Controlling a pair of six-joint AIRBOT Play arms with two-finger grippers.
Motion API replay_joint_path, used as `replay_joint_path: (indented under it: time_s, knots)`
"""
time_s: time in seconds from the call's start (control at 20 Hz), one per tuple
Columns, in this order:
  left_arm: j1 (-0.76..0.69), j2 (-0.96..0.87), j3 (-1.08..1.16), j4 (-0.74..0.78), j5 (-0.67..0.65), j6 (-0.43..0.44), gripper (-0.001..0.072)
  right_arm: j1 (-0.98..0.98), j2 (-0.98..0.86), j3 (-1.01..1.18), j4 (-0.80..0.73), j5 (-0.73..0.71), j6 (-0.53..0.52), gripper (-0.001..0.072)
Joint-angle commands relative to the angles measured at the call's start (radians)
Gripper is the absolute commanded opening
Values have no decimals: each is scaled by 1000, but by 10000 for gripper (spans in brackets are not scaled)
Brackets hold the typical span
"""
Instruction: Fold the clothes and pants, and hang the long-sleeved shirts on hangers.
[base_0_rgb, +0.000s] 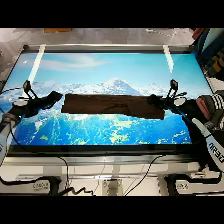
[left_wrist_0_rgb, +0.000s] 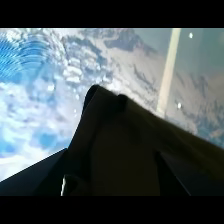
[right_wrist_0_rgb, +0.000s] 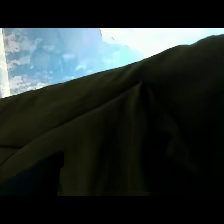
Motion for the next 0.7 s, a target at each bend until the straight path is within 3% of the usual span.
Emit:
replay_joint_path:
  time_s: [0.0, 0.05, 0.2, 0.3, 0.45, 0.55, 0.65]
  knots:
    - [62, -68, 126, 459, -307, -236, 638, 1, 0, 37, -27, 48, 0, 543]
    - [62, -94, 169, 468, -372, -236, 712, 1, 0, 54, -27, 50, 0, 543]
    - [62, -189, 278, 346, -489, -226, 709, 1, 0, 104, -26, 73, 0, 544]
    - [59, -262, 320, 253, -542, -158, 709, 1, 0, 134, -26, 116, 0, 544]
    - [37, -343, 329, 167, -537, -22, 701, 9, 0, 184, -29, 224, -73, 543]
    - [3, -370, 329, 169, -507, -13, 688, 36, 0, 212, -29, 268, -156, 543]
    - [-39, -369, 336, 169, -451, 39, 492, 84, -1, 224, -29, 257, -187, 541]
